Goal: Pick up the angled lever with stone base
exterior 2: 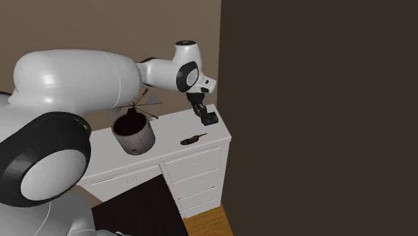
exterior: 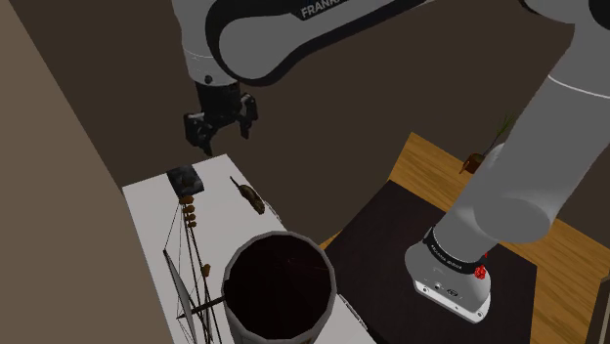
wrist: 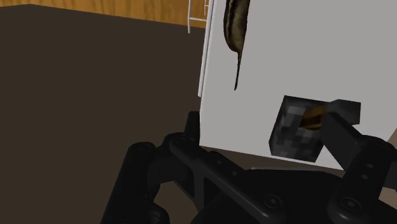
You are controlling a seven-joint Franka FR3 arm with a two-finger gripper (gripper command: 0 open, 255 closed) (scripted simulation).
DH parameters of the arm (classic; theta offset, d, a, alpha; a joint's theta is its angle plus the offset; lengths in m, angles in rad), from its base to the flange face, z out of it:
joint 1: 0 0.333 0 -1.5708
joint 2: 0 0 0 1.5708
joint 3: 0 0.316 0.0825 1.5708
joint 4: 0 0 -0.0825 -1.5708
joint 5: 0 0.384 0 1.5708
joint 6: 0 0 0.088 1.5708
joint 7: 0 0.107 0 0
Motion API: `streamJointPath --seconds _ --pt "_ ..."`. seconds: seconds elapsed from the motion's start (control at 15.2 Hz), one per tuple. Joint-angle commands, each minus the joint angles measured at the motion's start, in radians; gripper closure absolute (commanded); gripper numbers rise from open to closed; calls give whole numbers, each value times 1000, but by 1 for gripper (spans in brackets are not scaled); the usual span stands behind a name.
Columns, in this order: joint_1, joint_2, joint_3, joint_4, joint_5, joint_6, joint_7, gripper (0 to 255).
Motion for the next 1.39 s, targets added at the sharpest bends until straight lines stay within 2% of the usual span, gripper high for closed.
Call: streamJointPath --seconds 0.0,0.46,1.06,1.12,1.32 --pt "19 86 6 72 -44 1 52 0" --pt "128 372 -15 357 -169 -32 183 0" --pt "135 413 -31 313 -196 48 205 0" --pt "135 413 -31 313 -196 48 205 255" --pt "135 413 -31 313 -196 48 205 255"
